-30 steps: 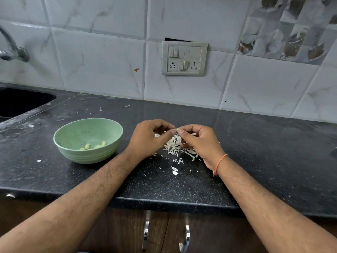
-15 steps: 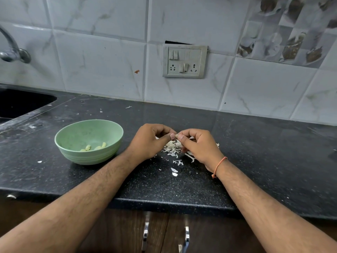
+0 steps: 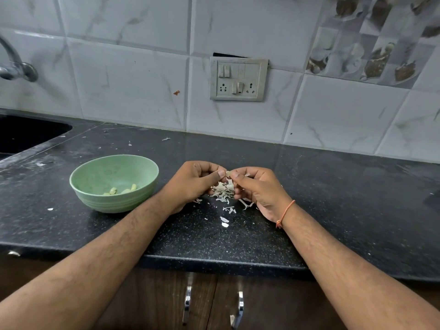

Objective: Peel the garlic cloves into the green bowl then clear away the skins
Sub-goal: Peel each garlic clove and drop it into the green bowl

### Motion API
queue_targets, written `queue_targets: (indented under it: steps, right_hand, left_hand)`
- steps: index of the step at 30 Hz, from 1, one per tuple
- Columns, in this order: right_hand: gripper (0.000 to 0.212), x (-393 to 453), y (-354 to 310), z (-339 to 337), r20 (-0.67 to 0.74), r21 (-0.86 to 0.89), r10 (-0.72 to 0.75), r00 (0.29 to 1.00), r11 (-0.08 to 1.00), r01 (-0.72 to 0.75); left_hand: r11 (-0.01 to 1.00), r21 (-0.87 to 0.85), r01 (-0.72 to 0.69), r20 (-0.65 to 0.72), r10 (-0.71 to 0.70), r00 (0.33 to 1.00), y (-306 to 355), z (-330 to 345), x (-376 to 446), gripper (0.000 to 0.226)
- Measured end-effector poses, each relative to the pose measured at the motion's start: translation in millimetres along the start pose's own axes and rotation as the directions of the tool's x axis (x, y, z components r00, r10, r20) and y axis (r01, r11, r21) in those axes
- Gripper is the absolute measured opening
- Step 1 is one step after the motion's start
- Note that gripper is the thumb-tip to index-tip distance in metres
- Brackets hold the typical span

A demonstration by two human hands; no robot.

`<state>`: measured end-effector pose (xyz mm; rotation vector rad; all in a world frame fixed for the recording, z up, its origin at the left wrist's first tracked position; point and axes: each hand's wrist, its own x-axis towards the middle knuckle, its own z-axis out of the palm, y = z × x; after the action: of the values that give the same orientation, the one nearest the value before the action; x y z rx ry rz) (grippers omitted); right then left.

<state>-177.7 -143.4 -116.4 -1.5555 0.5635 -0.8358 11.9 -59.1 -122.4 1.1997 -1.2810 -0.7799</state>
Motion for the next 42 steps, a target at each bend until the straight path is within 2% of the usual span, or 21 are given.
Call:
queue_targets:
  steps: [7, 9, 12, 17, 21, 27, 34, 38, 42]
  right_hand:
    - [0.014, 8.3, 5.8, -0.8, -0.081, -0.032, -0.032, 0.996, 0.999, 0.030]
    - [0.012, 9.0, 6.1, -1.2, -0.094, -0.042, -0.039, 0.995, 0.999, 0.035]
    - [0.009, 10.4, 6.7, -1.5, -0.098, -0.098, -0.052, 0.994, 0.994, 0.042]
    - [0.012, 11.8, 8.9, -3.8, -0.068, -0.146, -0.062, 0.996, 0.988, 0.052]
    - [0.013, 11.4, 9.2, -5.6, -0.056, -0.169, -0.097, 0.994, 0.982, 0.086]
    - [0.014, 7.9, 5.9, -4.7, -0.053, -0.264, -0.230, 0.972, 0.942, 0.209]
    - [0.010, 8.4, 6.0, -6.1, -0.069, -0.262, -0.282, 0.957, 0.931, 0.256]
    - [0.010, 8.5, 5.4, -8.4, -0.061, -0.184, -0.248, 0.967, 0.955, 0.233]
    - [0.009, 7.9, 4.6, -9.5, -0.040, -0.107, -0.226, 0.973, 0.970, 0.220]
  left_hand:
    - [0.940, 0.330, -0.085, -0.028, 0.100, 0.995, -7.8, -1.1, 2.9, 0.005]
    - [0.898, 0.416, -0.146, -0.057, 0.186, 0.981, -8.6, -2.3, 4.0, 0.024]
    - [0.902, 0.381, -0.201, -0.108, 0.259, 0.960, -7.0, -5.2, 4.7, 0.036]
    - [0.885, 0.400, -0.237, -0.087, 0.294, 0.952, -2.3, -1.1, 3.4, 0.017]
    - [0.933, 0.311, -0.180, -0.132, 0.230, 0.964, -3.2, -1.6, 4.8, 0.011]
    - [0.987, 0.108, -0.118, -0.186, 0.136, 0.973, -3.5, -3.6, 4.1, 0.010]
    - [0.997, 0.016, -0.078, -0.139, 0.080, 0.987, -4.2, -3.5, 3.0, 0.013]
    - [0.996, -0.083, -0.032, -0.097, 0.024, 0.995, -3.4, -2.8, 3.0, 0.014]
    - [0.965, -0.252, 0.070, -0.025, -0.079, 0.997, -0.2, -1.6, 2.1, 0.029]
